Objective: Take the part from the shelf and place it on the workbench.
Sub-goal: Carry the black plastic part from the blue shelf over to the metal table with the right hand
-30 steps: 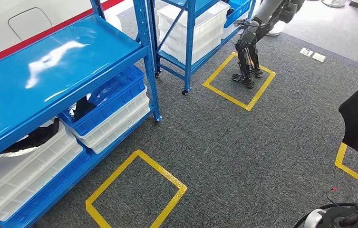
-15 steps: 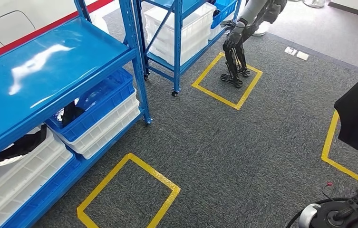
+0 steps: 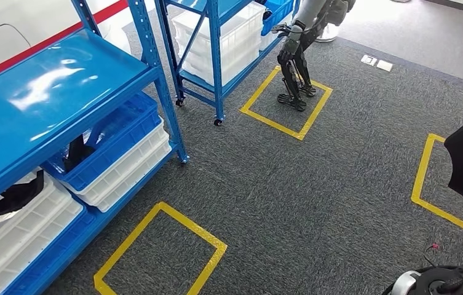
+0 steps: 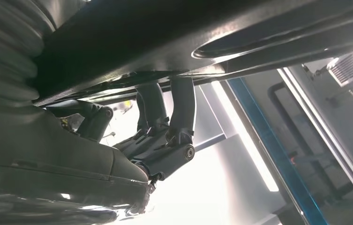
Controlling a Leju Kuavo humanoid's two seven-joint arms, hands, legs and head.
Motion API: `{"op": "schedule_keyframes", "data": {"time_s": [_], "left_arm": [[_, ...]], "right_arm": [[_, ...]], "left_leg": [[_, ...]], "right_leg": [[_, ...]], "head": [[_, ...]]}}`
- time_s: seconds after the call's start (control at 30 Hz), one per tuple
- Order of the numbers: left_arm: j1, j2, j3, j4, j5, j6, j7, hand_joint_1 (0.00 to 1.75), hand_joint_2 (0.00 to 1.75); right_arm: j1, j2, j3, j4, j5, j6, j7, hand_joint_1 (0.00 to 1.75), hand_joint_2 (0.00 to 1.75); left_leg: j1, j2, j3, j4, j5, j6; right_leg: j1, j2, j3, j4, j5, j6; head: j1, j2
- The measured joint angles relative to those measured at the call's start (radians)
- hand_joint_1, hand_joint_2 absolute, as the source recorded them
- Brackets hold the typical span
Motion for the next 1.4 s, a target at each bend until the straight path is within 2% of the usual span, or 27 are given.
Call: {"op": "schedule_keyframes", "data": {"time_s": [0.1, 0.13, 0.17, 0.2, 0.27, 0.33, 0.43, 0.5, 0.53, 0.6, 0.63, 0.67, 0.7, 0.77, 0.83, 0.93, 1.0, 1.03, 1.1, 1.13, 1.17, 1.2, 1.23, 1.3, 1.33, 1.37, 1.4], "left_arm": [[0.001, 0.0, 0.0, 0.0, 0.001, 0.0, 0.0, 0.0, 1.75], [0.001, 0.0, 0.0, 0.0, 0.002, 0.0, 0.0, 0.0, 1.75], [0.002, 0.0, 0.0, 0.0, 0.004, 0.0, 0.0, 0.0, 1.75], [0.002, 0.0, 0.0, 0.0, 0.006, 0.0, -0.001, 0.0, 1.75], [0.002, 0.001, 0.0, 0.0, 0.01, 0.0, -0.001, 0.0, 1.75], [0.002, 0.004, 0.0, 0.0, 0.013, -0.001, -0.002, 0.0, 1.75], [0.002, 0.005, -0.001, 0.0, 0.018, -0.003, -0.002, 0.0, 1.75], [0.002, 0.006, -0.001, 0.0, 0.019, -0.003, -0.004, 0.0, 1.75], [0.002, 0.006, 0.0, 0.0, 0.019, -0.003, -0.005, 0.0, 1.75], [0.003, 0.005, -0.001, 0.0, 0.02, -0.004, -0.009, 0.0, 1.75], [0.003, 0.005, -0.001, 0.0, 0.02, -0.004, -0.009, 0.0, 1.75], [0.003, 0.005, -0.001, 0.0, 0.021, -0.005, -0.009, 0.0, 1.75], [0.003, 0.005, -0.001, 0.0, 0.021, -0.005, -0.01, 0.0, 1.75], [0.002, 0.004, -0.001, 0.0, 0.021, -0.005, -0.01, 0.0, 1.75], [0.002, 0.004, -0.001, 0.0, 0.021, -0.005, -0.009, 0.0, 1.75], [0.002, 0.004, -0.001, 0.0, 0.021, -0.006, -0.008, 0.0, 1.75], [0.001, 0.004, -0.001, 0.0, 0.02, -0.006, -0.008, 0.0, 1.75], [0.001, 0.004, -0.001, 0.0, 0.02, -0.006, -0.008, 0.0, 1.75], [0.002, 0.004, -0.001, 0.0, 0.019, -0.006, -0.008, 0.0, 1.75], [0.002, 0.004, -0.001, 0.0, 0.019, -0.007, -0.008, 0.0, 1.75], [0.002, 0.004, -0.001, 0.0, 0.019, -0.008, -0.008, 0.0, 1.75], [0.001, 0.004, -0.001, 0.0, 0.019, -0.008, -0.008, 0.0, 1.75], [0.001, 0.004, -0.001, 0.0, 0.02, -0.009, -0.009, 0.0, 1.75], [-0.001, 0.004, -0.001, 0.0, 0.02, -0.01, -0.009, 0.0, 1.75], [-0.001, 0.004, -0.001, 0.0, 0.02, -0.01, -0.009, 0.0, 1.75], [-0.002, 0.005, -0.001, 0.0, 0.021, -0.01, -0.009, 0.0, 1.75], [-0.002, 0.005, -0.001, 0.0, 0.021, -0.01, -0.009, 0.0, 1.75]], "right_arm": [[0.002, 0.002, 0.0, 0.0, 0.001, 0.0, 0.0, 1.75, 1.75], [0.002, 0.002, 0.0, 0.0, 0.002, 0.0, 0.0, 1.75, 1.75], [0.002, 0.003, 0.0, 0.0, 0.004, 0.0, -0.001, 1.75, 1.75], [0.002, 0.004, 0.0, 0.0, 0.006, 0.0, -0.001, 1.75, 1.75], [0.002, 0.005, 0.0, 0.0, 0.008, 0.0, -0.004, 1.75, 1.75], [0.002, 0.005, 0.0, 0.0, 0.007, 0.0, -0.007, 1.75, 1.75], [0.002, 0.006, 0.0, 0.0, 0.004, 0.0, -0.01, 1.75, 1.75], [0.0, 0.007, 0.001, 0.0, 0.004, 0.0, -0.011, 1.75, 1.75], [0.0, 0.007, 0.001, 0.0, 0.003, 0.0, -0.011, 1.75, 1.75], [0.001, 0.009, 0.001, 0.0, 0.001, 0.0, -0.013, 1.75, 1.75], [0.002, 0.009, 0.002, 0.0, -0.001, 0.0, -0.015, 1.75, 1.75], [0.002, 0.01, 0.002, 0.0, -0.003, 0.0, -0.017, 1.75, 1.75], [0.003, 0.01, 0.002, 0.0, -0.006, 0.0, -0.019, 1.75, 1.75], [0.005, 0.012, 0.002, 0.0, -0.011, 0.0, -0.024, 1.75, 1.75], [0.007, 0.013, 0.001, 0.0, -0.015, 0.0, -0.029, 1.75, 1.75], [0.008, 0.014, 0.001, 0.0, -0.02, 0.0, -0.032, 1.75, 1.75], [0.007, 0.014, 0.0, 0.0, -0.02, 0.0, -0.032, 1.75, 1.75], [0.006, 0.014, 0.0, 0.0, -0.019, 0.0, -0.032, 1.75, 1.75], [0.001, 0.015, 0.0, 0.0, -0.013, 0.0, -0.03, 1.75, 1.75], [-0.001, 0.015, 0.0, 0.0, -0.008, 0.0, -0.028, 1.75, 1.75], [-0.004, 0.015, 0.0, 0.0, -0.001, 0.0, -0.024, 1.75, 1.75], [-0.006, 0.015, 0.0, 0.0, 0.006, 0.0, -0.02, 1.75, 1.75], [-0.01, 0.015, 0.0, 0.0, 0.012, 0.0, -0.017, 1.75, 1.75], [-0.017, 0.015, 0.0, 0.0, 0.019, 0.0, -0.012, 1.75, 1.75], [-0.02, 0.015, 0.0, 0.0, 0.021, 0.0, -0.011, 1.75, 1.75], [-0.022, 0.015, 0.0, 0.0, 0.021, 0.0, -0.01, 1.75, 1.75], [-0.023, 0.015, 0.0, 0.0, 0.021, 0.0, -0.01, 1.75, 1.75]], "left_leg": [[-0.002, -0.013, -0.092, 0.195, -0.094, 0.002], [-0.004, -0.013, -0.115, 0.237, -0.103, 0.005], [-0.007, -0.014, -0.122, 0.244, -0.092, 0.011], [-0.011, -0.016, -0.109, 0.211, -0.062, 0.018], [-0.021, -0.031, -0.051, 0.082, 0.01, 0.041], [-0.028, -0.046, -0.008, -0.013, 0.042, 0.057], [-0.029, -0.043, 0.002, -0.04, 0.045, 0.059], [-0.024, -0.033, 0.008, -0.051, 0.052, 0.063], [-0.022, -0.027, 0.01, -0.056, 0.054, 0.064], [-0.023, -0.015, 0.01, -0.056, 0.052, 0.066], [-0.023, -0.008, 0.011, -0.056, 0.051, 0.066], [-0.023, -0.003, 0.012, -0.055, 0.049, 0.065], [-0.022, 0.001, 0.015, -0.055, 0.047, 0.063], [-0.023, 0.007, 0.022, -0.055, 0.041, 0.056], [-0.027, 0.012, 0.025, -0.052, 0.035, 0.047], [-0.029, 0.022, 0.023, -0.051, 0.03, 0.033], [-0.025, 0.01, 0.014, -0.023, 0.005, 0.023], [-0.023, 0.0, -0.005, 0.02, -0.022, 0.019], [-0.021, -0.014, -0.07, 0.156, -0.086, 0.014], [-0.021, -0.015, -0.102, 0.216, -0.105, 0.013], [-0.02, -0.015, -0.12, 0.245, -0.105, 0.013], [-0.019, -0.017, -0.119, 0.235, -0.084, 0.014], [-0.017, -0.026, -0.1, 0.185, -0.046, 0.015], [-0.009, -0.081, -0.041, 0.049, 0.022, 0.02], [-0.006, -0.105, -0.019, 0.002, 0.038, 0.023], [-0.005, -0.12, -0.008, -0.021, 0.04, 0.025], [-0.007, -0.115, -0.004, -0.025, 0.036, 0.028]], "right_leg": [[0.009, 0.004, -0.001, -0.001, 0.0, -0.013], [0.013, 0.007, 0.0, -0.001, -0.001, -0.015], [0.018, 0.01, 0.0, 0.0, -0.002, -0.017], [0.022, 0.014, 0.002, 0.001, -0.002, -0.018], [0.03, 0.021, 0.005, 0.002, -0.005, -0.019], [0.032, 0.028, 0.005, 0.004, -0.007, -0.015], [0.027, 0.037, 0.001, 0.004, -0.008, -0.002], [0.025, 0.03, -0.014, 0.039, -0.033, 0.01], [0.023, 0.023, -0.035, 0.086, -0.061, 0.016], [0.019, 0.013, -0.1, 0.218, -0.124, 0.027], [0.016, 0.01, -0.125, 0.268, -0.138, 0.031], [0.014, 0.008, -0.136, 0.285, -0.133, 0.033], [0.012, 0.006, -0.126, 0.263, -0.108, 0.035], [0.009, -0.008, -0.066, 0.134, -0.034, 0.035], [0.01, -0.022, -0.017, 0.026, 0.003, 0.026], [0.014, -0.018, -0.011, 0.004, 0.003, 0.005], [0.013, -0.012, -0.009, -0.003, 0.007, -0.007], [0.012, -0.009, -0.007, -0.006, 0.008, -0.012], [0.013, 0.001, -0.007, -0.007, 0.008, -0.018], [0.014, 0.008, -0.007, -0.007, 0.008, -0.018], [0.014, 0.017, -0.007, -0.006, 0.008, -0.018], [0.015, 0.027, -0.007, -0.005, 0.008, -0.018], [0.015, 0.038, -0.006, -0.004, 0.007, -0.017], [0.015, 0.061, -0.007, 0.003, 0.003, -0.011], [0.015, 0.073, -0.01, 0.006, 0.002, -0.006], [0.013, 0.084, -0.013, 0.008, 0.002, 0.0], [0.011, 0.097, -0.016, 0.009, 0.003, 0.007]], "head": [[-0.016, 0.0], [-0.019, 0.0], [-0.019, 0.0], [-0.02, 0.0], [-0.02, 0.0], [-0.018, 0.0], [-0.018, 0.0], [-0.014, 0.0], [-0.009, 0.0], [0.002, 0.0], [0.005, 0.0], [0.008, 0.0], [0.01, 0.0], [0.014, 0.0], [0.019, 0.0], [0.013, 0.0], [0.004, 0.0], [-0.001, 0.0], [-0.011, 0.0], [-0.013, 0.0], [-0.014, 0.0], [-0.015, 0.0], [-0.016, 0.0], [-0.019, 0.0], [-0.019, 0.0], [-0.019, 0.0], [-0.018, 0.0]]}}
